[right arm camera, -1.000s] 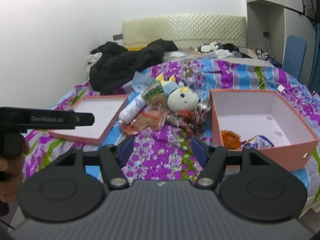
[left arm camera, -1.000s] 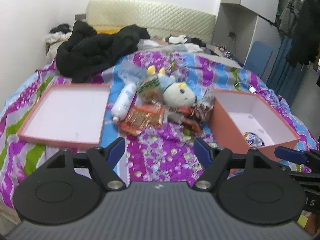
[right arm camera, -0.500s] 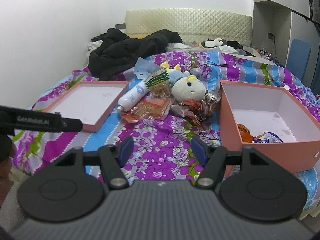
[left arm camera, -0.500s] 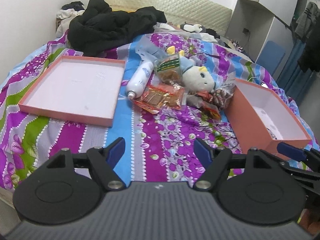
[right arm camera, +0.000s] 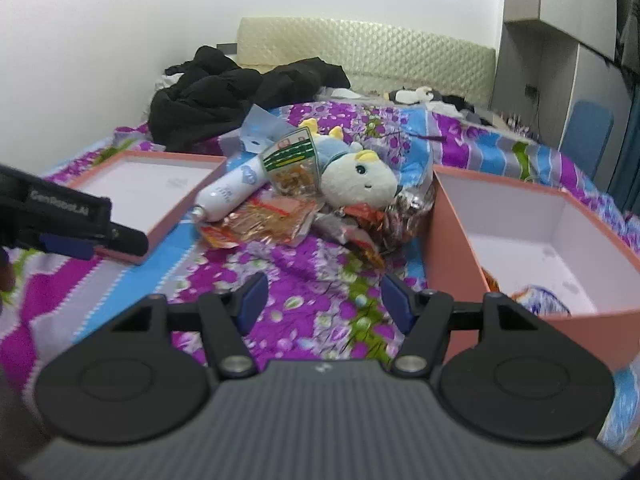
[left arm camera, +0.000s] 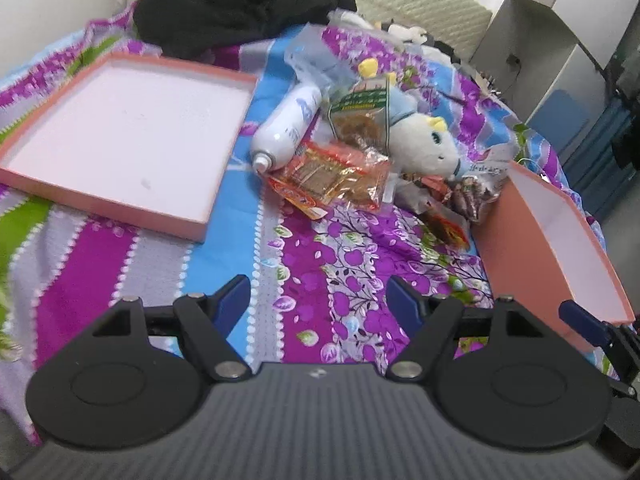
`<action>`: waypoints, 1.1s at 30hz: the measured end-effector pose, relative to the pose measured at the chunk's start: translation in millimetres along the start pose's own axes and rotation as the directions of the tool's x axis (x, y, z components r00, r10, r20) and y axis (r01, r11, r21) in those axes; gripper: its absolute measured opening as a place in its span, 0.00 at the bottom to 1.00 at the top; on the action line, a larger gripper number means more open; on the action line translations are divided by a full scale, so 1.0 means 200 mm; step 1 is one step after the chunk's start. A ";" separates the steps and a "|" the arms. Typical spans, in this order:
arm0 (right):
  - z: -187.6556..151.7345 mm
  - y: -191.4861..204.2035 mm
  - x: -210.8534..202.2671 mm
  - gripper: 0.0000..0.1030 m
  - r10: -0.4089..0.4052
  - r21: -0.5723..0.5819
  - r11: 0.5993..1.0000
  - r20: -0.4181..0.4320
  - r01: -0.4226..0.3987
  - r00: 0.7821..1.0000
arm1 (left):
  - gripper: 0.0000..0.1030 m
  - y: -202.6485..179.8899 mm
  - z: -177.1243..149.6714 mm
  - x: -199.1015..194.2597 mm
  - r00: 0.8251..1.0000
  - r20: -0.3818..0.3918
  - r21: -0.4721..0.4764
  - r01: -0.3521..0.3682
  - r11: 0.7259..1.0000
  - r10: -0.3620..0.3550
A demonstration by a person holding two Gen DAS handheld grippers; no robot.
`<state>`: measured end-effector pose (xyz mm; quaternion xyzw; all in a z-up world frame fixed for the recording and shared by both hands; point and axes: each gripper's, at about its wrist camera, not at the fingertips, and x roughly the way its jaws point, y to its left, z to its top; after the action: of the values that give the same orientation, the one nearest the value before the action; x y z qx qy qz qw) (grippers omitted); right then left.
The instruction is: Organize snacks
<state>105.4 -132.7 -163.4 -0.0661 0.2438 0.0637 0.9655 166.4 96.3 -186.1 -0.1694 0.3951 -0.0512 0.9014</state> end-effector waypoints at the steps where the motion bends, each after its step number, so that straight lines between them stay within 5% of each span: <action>1: 0.00 -0.01 0.04 0.63 -0.002 -0.001 1.000 0.006 0.002 1.000 | 0.76 0.01 0.01 0.04 1.000 -0.009 -0.006 0.000 1.000 0.000; 11: 0.00 -0.03 0.44 0.57 -0.042 -0.042 0.998 -0.010 0.042 0.999 | 0.74 0.12 0.15 0.47 1.000 -0.002 -0.186 0.014 0.983 -0.015; 21: 0.00 -0.05 0.80 0.46 -0.140 -0.163 0.978 -0.037 0.132 0.989 | 0.60 0.14 0.31 0.77 1.000 0.018 -0.232 -0.014 0.973 0.019; 26: -0.02 -0.08 0.94 0.34 -0.196 -0.226 0.959 -0.088 0.172 0.977 | 0.45 0.14 0.31 0.89 0.999 -0.044 -0.282 -0.020 0.959 0.008; 31: -0.04 -0.10 0.99 0.15 -0.205 -0.251 0.952 -0.103 0.174 0.973 | 0.13 0.17 0.29 0.94 0.998 -0.069 -0.320 -0.032 0.947 0.010; 33: -0.04 -0.09 0.97 0.09 -0.198 -0.260 0.951 -0.104 0.165 0.975 | 0.09 0.18 0.28 0.93 0.998 -0.059 -0.342 -0.006 0.940 -0.015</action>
<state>274.7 -134.5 -261.8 -0.2131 0.2885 0.0003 0.9335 333.2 102.1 -291.8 -0.3223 0.4250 0.0110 0.8458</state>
